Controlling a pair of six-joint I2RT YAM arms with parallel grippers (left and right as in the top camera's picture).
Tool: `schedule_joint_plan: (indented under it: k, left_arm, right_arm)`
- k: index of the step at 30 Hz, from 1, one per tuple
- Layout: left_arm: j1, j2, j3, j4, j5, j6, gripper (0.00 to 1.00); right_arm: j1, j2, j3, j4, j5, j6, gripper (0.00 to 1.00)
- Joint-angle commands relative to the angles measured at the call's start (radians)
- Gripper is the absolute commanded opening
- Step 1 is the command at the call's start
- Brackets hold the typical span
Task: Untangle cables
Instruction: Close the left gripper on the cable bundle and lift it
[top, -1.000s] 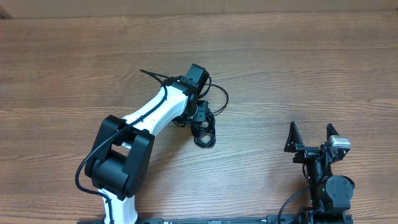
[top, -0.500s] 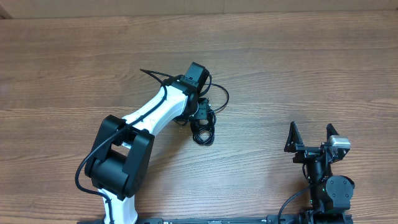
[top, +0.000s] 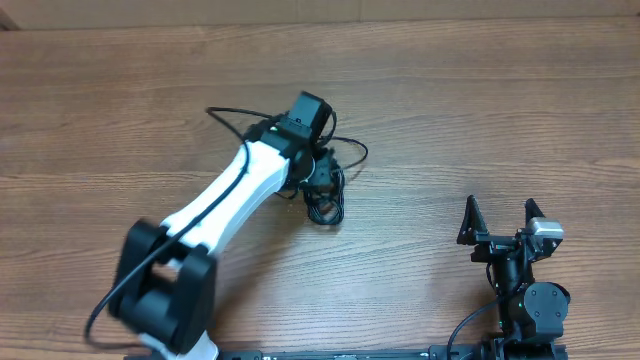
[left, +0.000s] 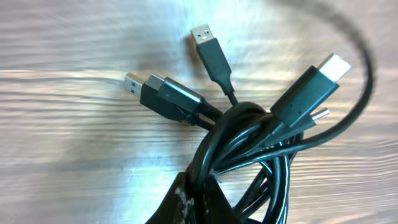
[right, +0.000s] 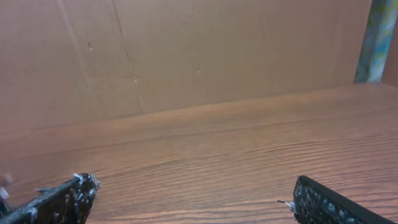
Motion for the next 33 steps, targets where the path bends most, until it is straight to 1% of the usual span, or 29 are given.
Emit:
schedule_joint_plan:
  k: [1, 3, 6, 10, 15, 17, 19, 22, 26, 30, 33]
  left_arm:
    - [-0.004, -0.139, 0.034, -0.012, -0.083, -0.124, 0.04]
    - [-0.004, -0.181, 0.034, -0.024, -0.108, -0.151, 0.04]
    - [-0.004, -0.249, 0.035, -0.046, -0.146, -0.224, 0.04]
    - [-0.005, -0.314, 0.034, -0.051, -0.147, -0.32, 0.04]
    - [-0.005, -0.348, 0.034, -0.056, -0.127, -0.542, 0.04]
    - [-0.005, -0.348, 0.034, -0.057, -0.08, -0.646, 0.04]
    - [-0.005, -0.348, 0.034, -0.056, -0.021, -0.723, 0.04]
    - [-0.004, -0.348, 0.034, -0.033, 0.071, -0.77, 0.04]
    - [-0.004, -0.348, 0.034, -0.035, 0.117, -0.817, 0.04]
    - [-0.005, -0.348, 0.034, -0.018, 0.163, -0.835, 0.04]
    - [-0.004, -0.348, 0.034, -0.019, 0.217, -0.849, 0.04]
  right_arm:
    - [0.006, -0.009, -0.01, 0.002, -0.002, -0.006, 1.0]
    - [0.006, -0.009, -0.01, 0.002, -0.002, -0.006, 1.0]
    - [0.006, -0.009, -0.01, 0.002, -0.002, -0.006, 1.0]
    - [0.006, -0.009, -0.01, 0.002, -0.002, -0.006, 1.0]
    - [0.006, -0.009, -0.01, 0.002, -0.002, -0.006, 1.0]
    - [0.006, -0.009, -0.01, 0.002, -0.002, -0.006, 1.0]
    - [0.006, -0.009, -0.01, 0.002, -0.002, -0.006, 1.0]
    - [0.006, -0.009, -0.01, 0.002, -0.002, -0.006, 1.0]
    - [0.006, -0.009, -0.01, 0.002, -0.003, -0.005, 1.0]
    - [0.006, -0.009, -0.01, 0.003, -0.027, 0.004, 1.0]
    - [0.006, -0.009, -0.01, 0.052, -0.039, 0.005, 1.0]
